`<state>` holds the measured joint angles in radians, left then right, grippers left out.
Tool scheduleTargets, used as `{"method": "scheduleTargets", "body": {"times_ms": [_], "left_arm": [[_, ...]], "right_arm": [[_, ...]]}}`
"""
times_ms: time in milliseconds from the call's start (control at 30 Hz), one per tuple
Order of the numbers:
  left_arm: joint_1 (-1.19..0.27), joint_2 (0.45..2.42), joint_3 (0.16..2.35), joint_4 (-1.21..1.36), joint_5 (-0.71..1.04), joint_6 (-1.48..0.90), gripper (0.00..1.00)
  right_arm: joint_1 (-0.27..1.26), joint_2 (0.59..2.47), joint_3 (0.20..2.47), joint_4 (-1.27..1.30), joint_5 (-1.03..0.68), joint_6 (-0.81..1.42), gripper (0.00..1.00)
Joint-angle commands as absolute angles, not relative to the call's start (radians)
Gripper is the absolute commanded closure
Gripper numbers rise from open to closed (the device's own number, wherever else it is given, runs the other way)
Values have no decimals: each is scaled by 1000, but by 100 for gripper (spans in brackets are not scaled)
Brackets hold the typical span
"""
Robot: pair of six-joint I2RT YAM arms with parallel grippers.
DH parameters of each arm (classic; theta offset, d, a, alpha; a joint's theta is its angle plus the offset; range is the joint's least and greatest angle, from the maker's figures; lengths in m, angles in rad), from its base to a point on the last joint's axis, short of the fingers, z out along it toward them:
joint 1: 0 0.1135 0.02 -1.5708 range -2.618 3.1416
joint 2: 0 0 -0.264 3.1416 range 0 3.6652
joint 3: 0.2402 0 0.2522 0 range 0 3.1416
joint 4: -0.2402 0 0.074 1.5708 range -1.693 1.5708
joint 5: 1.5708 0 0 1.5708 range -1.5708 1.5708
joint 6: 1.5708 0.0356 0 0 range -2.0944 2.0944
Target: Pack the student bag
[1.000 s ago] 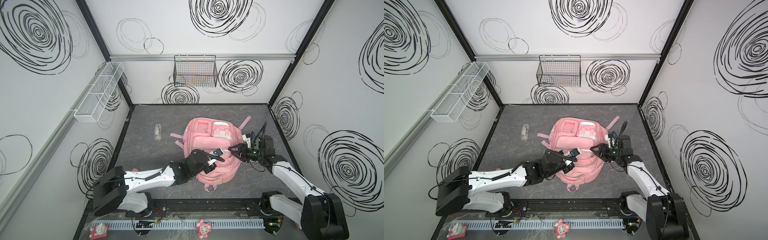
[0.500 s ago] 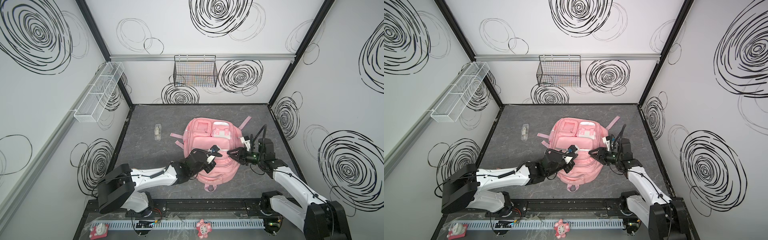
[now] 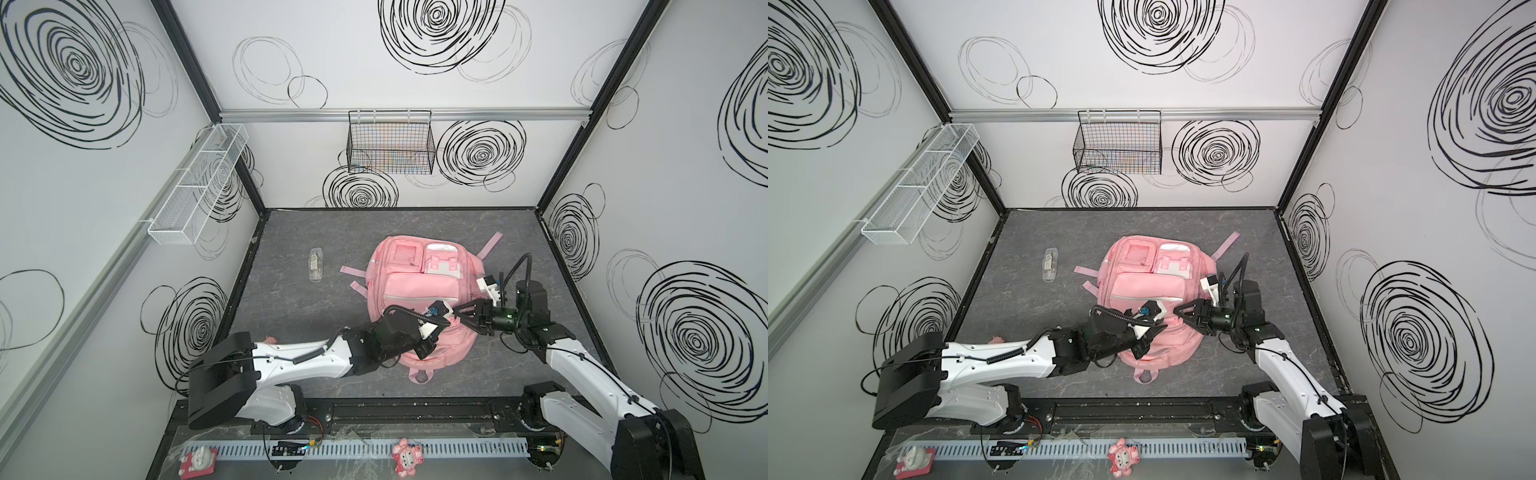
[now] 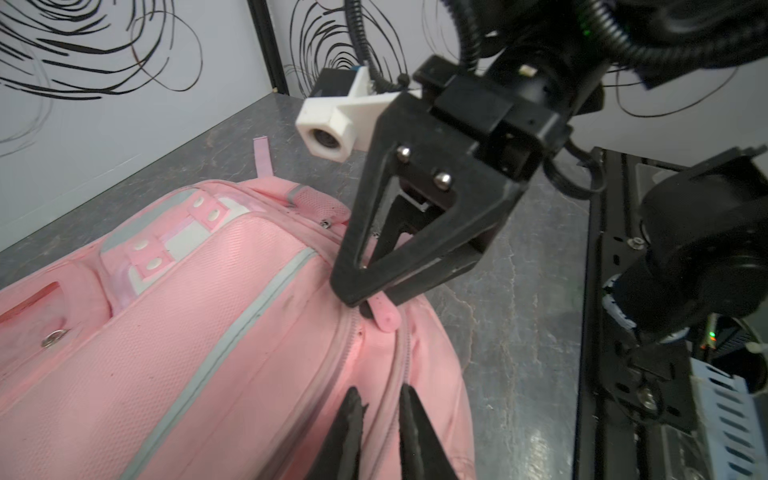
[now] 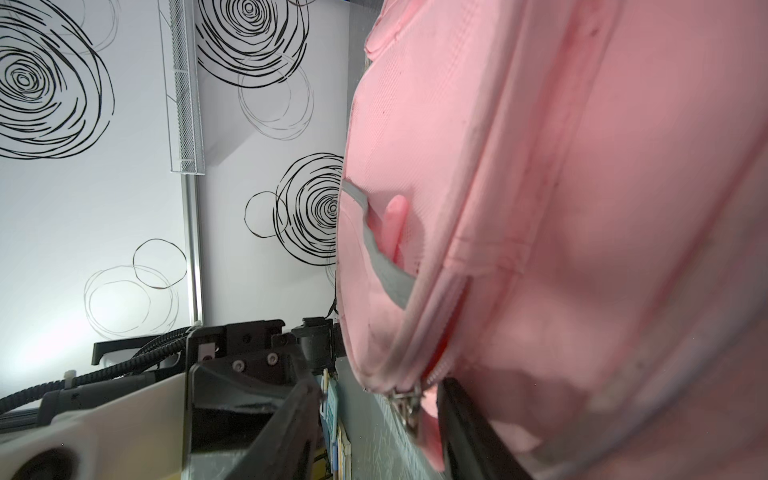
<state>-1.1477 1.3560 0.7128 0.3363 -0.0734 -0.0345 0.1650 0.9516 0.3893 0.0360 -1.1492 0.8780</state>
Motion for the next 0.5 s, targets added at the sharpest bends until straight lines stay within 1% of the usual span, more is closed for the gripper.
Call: {"method": "scheduleTargets", "body": {"times_ms": [0, 167, 467], "left_arm": [[-1175, 1366, 732, 371, -50, -78, 78], [-1177, 1432, 758, 394, -60, -106, 77], [-1177, 1527, 811, 433, -73, -67, 73]], "right_arm": [[171, 952, 373, 95, -1193, 906, 49], [172, 966, 364, 117, -1197, 912, 49], [170, 983, 361, 144, -1210, 917, 49]]}}
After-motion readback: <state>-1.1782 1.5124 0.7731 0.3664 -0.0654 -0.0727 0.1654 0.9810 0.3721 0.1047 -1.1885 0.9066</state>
